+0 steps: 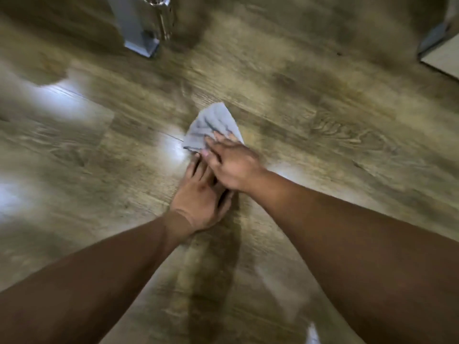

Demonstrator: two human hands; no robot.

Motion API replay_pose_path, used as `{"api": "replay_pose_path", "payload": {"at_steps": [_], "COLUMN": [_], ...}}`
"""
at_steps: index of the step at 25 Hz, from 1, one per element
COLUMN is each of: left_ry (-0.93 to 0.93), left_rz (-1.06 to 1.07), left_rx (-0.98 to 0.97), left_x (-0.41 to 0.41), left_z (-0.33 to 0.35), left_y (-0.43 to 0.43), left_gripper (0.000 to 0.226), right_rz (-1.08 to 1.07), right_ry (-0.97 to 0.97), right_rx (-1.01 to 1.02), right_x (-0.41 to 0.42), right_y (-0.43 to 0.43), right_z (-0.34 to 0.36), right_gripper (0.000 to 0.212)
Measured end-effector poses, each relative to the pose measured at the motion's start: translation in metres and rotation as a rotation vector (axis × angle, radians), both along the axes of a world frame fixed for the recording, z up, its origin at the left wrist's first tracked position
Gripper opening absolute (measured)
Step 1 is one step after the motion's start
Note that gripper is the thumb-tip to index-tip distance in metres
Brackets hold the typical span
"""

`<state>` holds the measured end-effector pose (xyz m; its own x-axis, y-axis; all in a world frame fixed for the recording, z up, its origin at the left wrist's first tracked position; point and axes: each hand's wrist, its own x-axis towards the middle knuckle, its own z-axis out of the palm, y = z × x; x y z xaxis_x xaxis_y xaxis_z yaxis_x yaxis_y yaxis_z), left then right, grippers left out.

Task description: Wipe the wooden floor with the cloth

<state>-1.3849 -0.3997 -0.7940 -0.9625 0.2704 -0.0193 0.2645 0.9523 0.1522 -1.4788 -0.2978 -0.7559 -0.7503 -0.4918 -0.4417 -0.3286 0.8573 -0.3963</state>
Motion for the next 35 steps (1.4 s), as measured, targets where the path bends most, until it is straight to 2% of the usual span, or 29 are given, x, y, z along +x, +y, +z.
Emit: {"api": "replay_pose_path", "payload": {"at_steps": [3, 6, 8, 9, 11, 14, 16, 18, 20, 23, 25, 28, 30, 31, 33, 35], "left_ry": [-0.032, -0.006, 0.029, 0.042, 0.068, 0.112, 0.124, 0.143, 0.129, 0.131, 0.107, 0.121, 0.122, 0.128, 0.138, 0.134], "left_rz": [-0.023, -0.011, -0.008, -0.010, 0.005, 0.006, 0.005, -0.013, -0.017, 0.008, 0.018, 0.029, 0.035, 0.051, 0.062, 0.063], "left_rx": [0.052, 0.049, 0.066, 0.072, 0.084, 0.093, 0.105, 0.091, 0.087, 0.132, 0.123, 0.107, 0.128, 0.137, 0.141, 0.148], "left_x": [-0.001, 0.001, -0.002, -0.001, 0.000, 0.000, 0.001, 0.001, 0.001, 0.001, 0.003, 0.003, 0.003, 0.001, -0.001, -0.001], "left_z": [0.001, -0.005, -0.012, -0.014, -0.014, -0.016, -0.016, -0.016, -0.018, -0.017, -0.018, -0.013, -0.014, -0.015, -0.014, -0.012], "left_y": [-0.003, -0.002, -0.002, 0.000, -0.001, -0.001, -0.002, -0.003, -0.003, -0.004, -0.005, -0.005, -0.003, -0.004, -0.003, -0.001], "left_gripper": [0.055, 0.054, 0.054, 0.054, 0.054, 0.053, 0.050, 0.049, 0.051, 0.050, 0.050, 0.050, 0.048, 0.048, 0.047, 0.048], "right_rz": [-0.244, -0.737, -0.908, -0.896, -0.660, 0.052, 0.518, 0.758, 0.811, 0.649, 0.471, 0.100, -0.061, -0.053, 0.148, 0.590], "right_ry": [0.036, -0.059, -0.042, 0.017, 0.127, 0.238, 0.255, 0.256, 0.327, 0.424, 0.360, 0.345, 0.360, 0.424, 0.499, 0.373], "right_rx": [0.117, 0.317, 0.360, 0.347, 0.307, 0.152, 0.051, -0.051, -0.077, -0.031, 0.021, 0.042, 0.122, 0.100, 0.017, -0.030], "right_x": [0.020, 0.063, 0.060, 0.049, 0.026, 0.002, -0.014, -0.056, -0.106, -0.190, -0.255, -0.340, -0.348, -0.338, -0.275, -0.179], "right_y": [0.125, 0.258, 0.274, 0.259, 0.210, 0.151, 0.129, 0.111, 0.106, 0.116, 0.137, 0.153, 0.148, 0.144, 0.123, 0.094], "right_z": [0.004, 0.019, 0.005, -0.004, -0.013, -0.017, -0.020, -0.027, -0.038, -0.046, -0.048, -0.041, -0.036, -0.036, -0.035, -0.048], "right_gripper": [0.056, 0.055, 0.056, 0.056, 0.061, 0.070, 0.063, 0.054, 0.052, 0.060, 0.066, 0.096, 0.084, 0.078, 0.074, 0.067]}}
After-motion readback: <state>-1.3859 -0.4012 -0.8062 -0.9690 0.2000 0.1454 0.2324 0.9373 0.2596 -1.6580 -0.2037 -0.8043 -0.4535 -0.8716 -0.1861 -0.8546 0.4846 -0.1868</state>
